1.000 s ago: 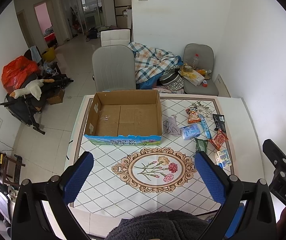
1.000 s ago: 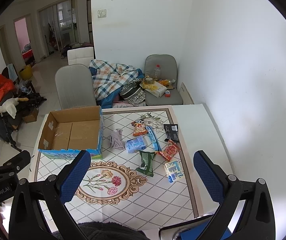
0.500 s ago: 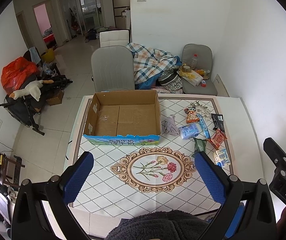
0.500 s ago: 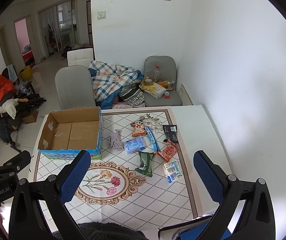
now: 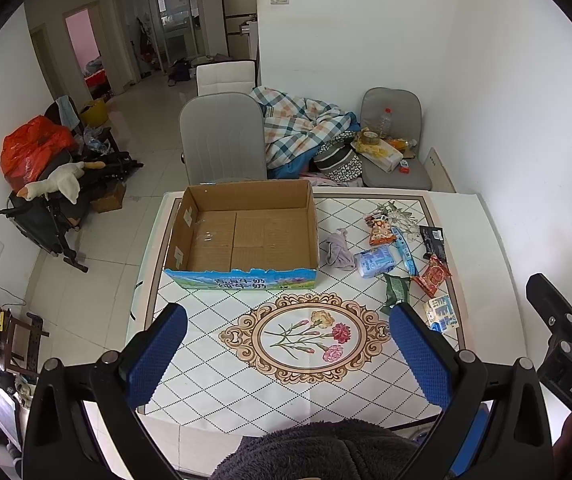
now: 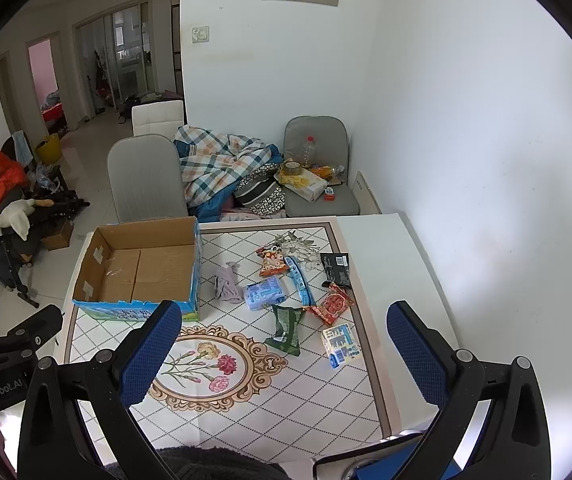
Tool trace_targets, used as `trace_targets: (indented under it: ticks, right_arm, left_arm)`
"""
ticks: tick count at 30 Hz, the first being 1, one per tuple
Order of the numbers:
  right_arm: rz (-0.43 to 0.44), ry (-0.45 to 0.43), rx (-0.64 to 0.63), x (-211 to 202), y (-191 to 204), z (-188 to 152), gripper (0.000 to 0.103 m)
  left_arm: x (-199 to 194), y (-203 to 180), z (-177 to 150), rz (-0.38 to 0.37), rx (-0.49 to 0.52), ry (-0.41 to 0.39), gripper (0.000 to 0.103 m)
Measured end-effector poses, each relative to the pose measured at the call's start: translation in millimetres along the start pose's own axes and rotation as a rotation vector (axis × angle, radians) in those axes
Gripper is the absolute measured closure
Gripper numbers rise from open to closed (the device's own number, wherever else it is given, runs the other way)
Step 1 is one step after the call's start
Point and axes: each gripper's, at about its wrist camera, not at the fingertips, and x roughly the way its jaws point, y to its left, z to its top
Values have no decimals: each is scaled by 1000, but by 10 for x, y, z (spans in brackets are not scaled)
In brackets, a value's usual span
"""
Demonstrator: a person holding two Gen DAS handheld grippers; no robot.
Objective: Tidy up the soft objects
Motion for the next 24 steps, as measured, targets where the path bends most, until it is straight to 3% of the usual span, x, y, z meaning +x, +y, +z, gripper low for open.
trace_targets:
  ticks: [8,11,14,20,24]
  right_arm:
    - [4,-7,12,-3,-41,-6,0]
    - [21,29,34,132,-126,4,0]
    - [18,72,71,357,-328,33,0]
    - [-63,247,96,1297,-910,-39,0]
    - [-46,432,151,2281,-1357,-245,0]
  left_arm:
    - [45,-39,-4,-18,12,18,0]
    - [180,-118,78,3,43,22,0]
    - [453,-241,253,-27,58,43,0]
    - [1378,-735,486,-86,153,179,0]
    - [2153,-1213,558,-89,259,251,0]
